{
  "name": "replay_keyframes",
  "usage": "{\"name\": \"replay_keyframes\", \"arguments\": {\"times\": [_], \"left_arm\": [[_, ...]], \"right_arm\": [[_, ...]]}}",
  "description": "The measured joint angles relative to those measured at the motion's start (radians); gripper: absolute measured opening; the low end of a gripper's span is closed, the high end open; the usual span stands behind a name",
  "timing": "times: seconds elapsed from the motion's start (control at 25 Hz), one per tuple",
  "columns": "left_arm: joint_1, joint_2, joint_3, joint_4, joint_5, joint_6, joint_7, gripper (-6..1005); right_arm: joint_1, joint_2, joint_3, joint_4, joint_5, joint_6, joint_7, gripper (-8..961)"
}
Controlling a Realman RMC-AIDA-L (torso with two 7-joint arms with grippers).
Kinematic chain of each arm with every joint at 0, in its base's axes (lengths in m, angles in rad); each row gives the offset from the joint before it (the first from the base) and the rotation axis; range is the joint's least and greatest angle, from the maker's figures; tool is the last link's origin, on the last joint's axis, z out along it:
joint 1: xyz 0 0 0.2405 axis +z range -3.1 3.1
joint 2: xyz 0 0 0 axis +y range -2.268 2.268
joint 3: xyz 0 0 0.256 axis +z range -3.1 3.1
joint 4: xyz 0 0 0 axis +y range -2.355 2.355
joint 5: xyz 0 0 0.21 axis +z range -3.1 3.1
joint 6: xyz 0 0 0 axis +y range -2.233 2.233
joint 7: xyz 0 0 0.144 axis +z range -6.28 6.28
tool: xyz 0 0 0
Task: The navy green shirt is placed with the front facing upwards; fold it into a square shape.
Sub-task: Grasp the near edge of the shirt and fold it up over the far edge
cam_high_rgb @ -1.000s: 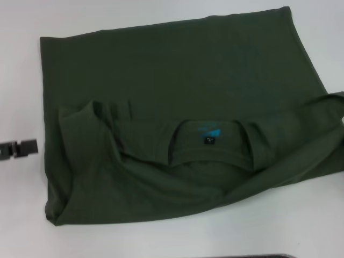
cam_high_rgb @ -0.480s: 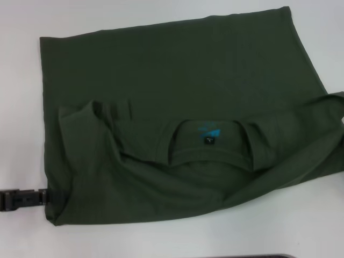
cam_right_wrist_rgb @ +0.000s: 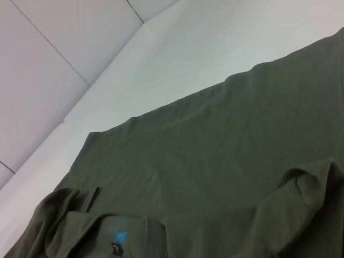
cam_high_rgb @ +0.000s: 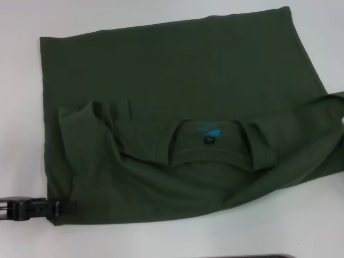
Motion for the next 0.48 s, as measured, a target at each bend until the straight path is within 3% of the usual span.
{"name": "replay_keyframes", "arguments": {"times": [0.48], "left_arm": [[-0.012, -0.005, 0.022, 0.006, 0.015, -0.008, 0.017, 950]], "right_arm": [[0.0, 0.0, 0.004, 0.0, 0.001, -0.01, 0.0, 44]]}}
